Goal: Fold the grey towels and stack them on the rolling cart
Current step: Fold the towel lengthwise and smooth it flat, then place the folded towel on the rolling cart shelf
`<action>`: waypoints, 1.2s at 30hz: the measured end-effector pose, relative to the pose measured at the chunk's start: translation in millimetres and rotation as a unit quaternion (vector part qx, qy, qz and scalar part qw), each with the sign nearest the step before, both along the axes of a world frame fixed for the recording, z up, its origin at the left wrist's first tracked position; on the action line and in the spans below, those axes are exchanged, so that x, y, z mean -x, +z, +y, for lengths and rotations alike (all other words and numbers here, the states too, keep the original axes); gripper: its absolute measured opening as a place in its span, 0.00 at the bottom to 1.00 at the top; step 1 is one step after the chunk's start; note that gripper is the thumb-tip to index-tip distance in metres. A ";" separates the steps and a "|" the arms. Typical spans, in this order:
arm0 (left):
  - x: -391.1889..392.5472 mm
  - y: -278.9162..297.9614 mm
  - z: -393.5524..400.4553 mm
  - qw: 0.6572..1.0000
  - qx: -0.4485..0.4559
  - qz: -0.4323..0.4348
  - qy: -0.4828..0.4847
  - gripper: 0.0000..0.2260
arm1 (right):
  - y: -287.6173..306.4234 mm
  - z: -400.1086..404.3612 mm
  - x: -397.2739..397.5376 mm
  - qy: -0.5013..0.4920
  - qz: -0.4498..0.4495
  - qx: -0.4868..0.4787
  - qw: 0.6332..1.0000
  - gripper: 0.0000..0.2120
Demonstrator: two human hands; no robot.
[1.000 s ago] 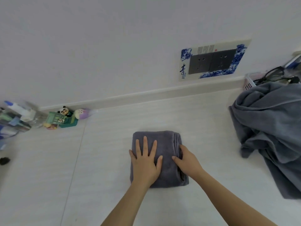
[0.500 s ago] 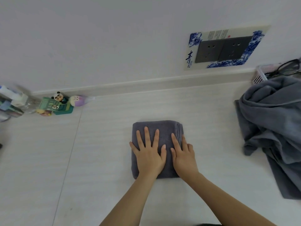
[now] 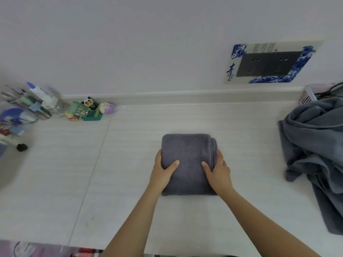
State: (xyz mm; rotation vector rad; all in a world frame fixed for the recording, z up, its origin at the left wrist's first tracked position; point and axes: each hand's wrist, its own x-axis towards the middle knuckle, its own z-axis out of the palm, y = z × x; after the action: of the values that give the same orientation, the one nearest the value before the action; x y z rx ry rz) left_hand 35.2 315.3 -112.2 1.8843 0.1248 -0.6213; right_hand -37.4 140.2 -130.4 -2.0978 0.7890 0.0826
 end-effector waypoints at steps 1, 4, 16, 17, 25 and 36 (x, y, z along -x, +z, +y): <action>-2.3 2.7 7.2 0.997 0.047 0.057 0.015 0.37 | 2.8 -0.6 -1.3 -0.023 0.001 -0.044 0.999 0.36; -2.8 10.6 32.7 0.976 0.138 0.165 0.028 0.37 | 20.7 9.0 -2.7 -0.045 -0.013 -0.200 0.979 0.36; -26.0 38.0 154.4 0.985 0.127 -0.001 0.114 0.35 | 66.7 112.3 -50.4 0.142 -0.046 -0.352 0.924 0.47; -29.2 41.5 165.8 0.983 0.128 -0.007 0.128 0.35 | 72.5 122.9 -58.0 0.161 -0.054 -0.349 0.922 0.47; -63.1 85.1 297.8 0.960 0.153 -0.073 0.224 0.27 | 109.2 252.0 -132.7 0.249 -0.096 -0.330 0.906 0.45; -63.2 138.6 427.6 0.917 0.115 -0.177 0.339 0.30 | 155.5 396.5 -200.9 0.370 -0.128 -0.312 0.865 0.42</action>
State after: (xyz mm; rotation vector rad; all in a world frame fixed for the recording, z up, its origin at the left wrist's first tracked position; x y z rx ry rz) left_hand 98.4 742.9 26.4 1.5534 0.4282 0.1770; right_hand 163.5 536.7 25.1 -1.6133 -0.2342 0.4076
